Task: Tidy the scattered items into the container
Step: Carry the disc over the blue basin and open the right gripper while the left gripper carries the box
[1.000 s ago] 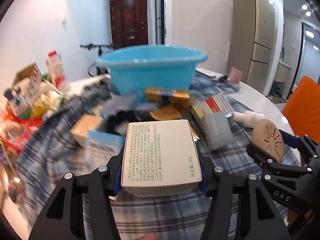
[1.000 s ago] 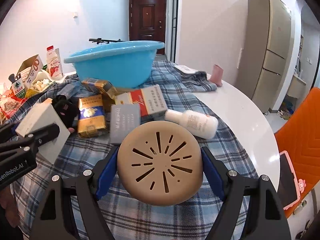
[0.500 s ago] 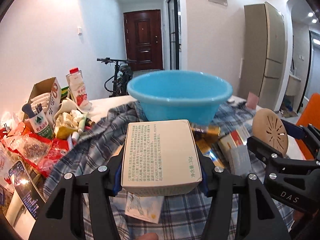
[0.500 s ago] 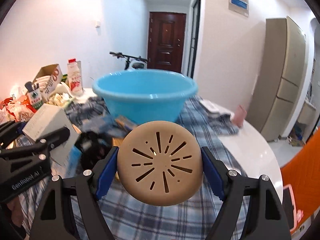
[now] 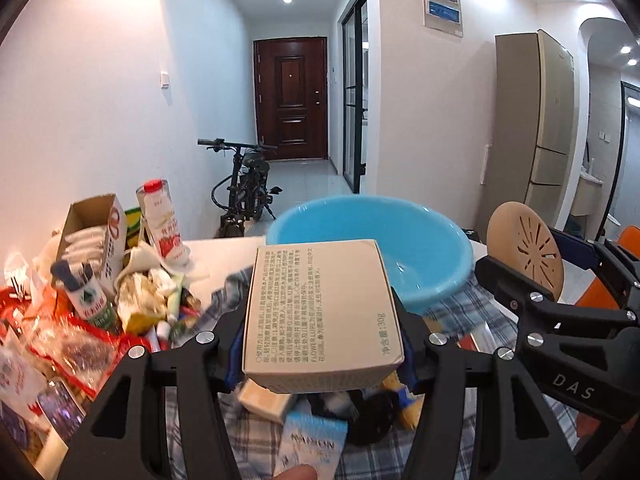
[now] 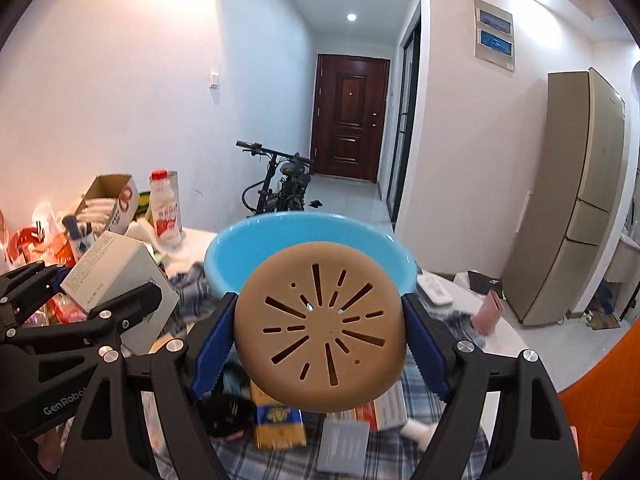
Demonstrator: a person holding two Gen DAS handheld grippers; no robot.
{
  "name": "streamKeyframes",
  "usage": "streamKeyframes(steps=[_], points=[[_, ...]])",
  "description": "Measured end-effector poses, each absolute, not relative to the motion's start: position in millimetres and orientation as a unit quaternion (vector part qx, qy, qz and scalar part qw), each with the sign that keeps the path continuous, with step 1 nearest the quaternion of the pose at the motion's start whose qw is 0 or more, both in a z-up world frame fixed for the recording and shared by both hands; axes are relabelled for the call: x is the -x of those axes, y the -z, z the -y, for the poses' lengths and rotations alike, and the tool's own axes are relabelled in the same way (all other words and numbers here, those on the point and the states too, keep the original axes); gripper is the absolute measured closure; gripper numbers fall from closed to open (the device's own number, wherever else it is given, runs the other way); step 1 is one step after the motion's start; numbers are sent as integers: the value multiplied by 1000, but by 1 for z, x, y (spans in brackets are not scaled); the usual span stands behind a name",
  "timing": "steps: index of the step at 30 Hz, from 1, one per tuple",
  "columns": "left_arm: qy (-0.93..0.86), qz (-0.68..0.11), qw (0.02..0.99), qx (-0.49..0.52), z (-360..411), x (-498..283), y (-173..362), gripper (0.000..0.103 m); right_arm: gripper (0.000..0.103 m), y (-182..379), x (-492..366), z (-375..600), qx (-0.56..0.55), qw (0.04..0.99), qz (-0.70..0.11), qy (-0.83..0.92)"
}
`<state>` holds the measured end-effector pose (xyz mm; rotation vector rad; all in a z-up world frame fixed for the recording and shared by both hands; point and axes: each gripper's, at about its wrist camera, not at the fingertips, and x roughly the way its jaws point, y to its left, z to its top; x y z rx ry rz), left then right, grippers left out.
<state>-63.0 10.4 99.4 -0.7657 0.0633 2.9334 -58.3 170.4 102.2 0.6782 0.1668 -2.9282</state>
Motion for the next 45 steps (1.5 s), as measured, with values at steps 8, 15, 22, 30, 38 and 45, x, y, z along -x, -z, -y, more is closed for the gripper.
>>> streamKeyframes(steps=[8,15,22,30,38,45], points=[[-969,-34,40,239,-8,104,-123,46,22,-123,109,-166,-231,82,-56,968],[-968,-46,43,242,-11,153,-122,46,22,-122,162,-167,-230,73,-54,969],[-958,-42,50,279,-15,189,-89,46,22,-93,195,-170,-251,54,-48,965],[-956,-43,55,284,-18,196,-79,46,21,-77,206,-172,-261,54,-47,963],[-957,-38,52,284,-16,197,-81,46,21,-70,207,-170,-267,57,-52,961],[-957,-43,54,281,-17,195,-82,46,21,-69,208,-171,-269,53,-59,960]])
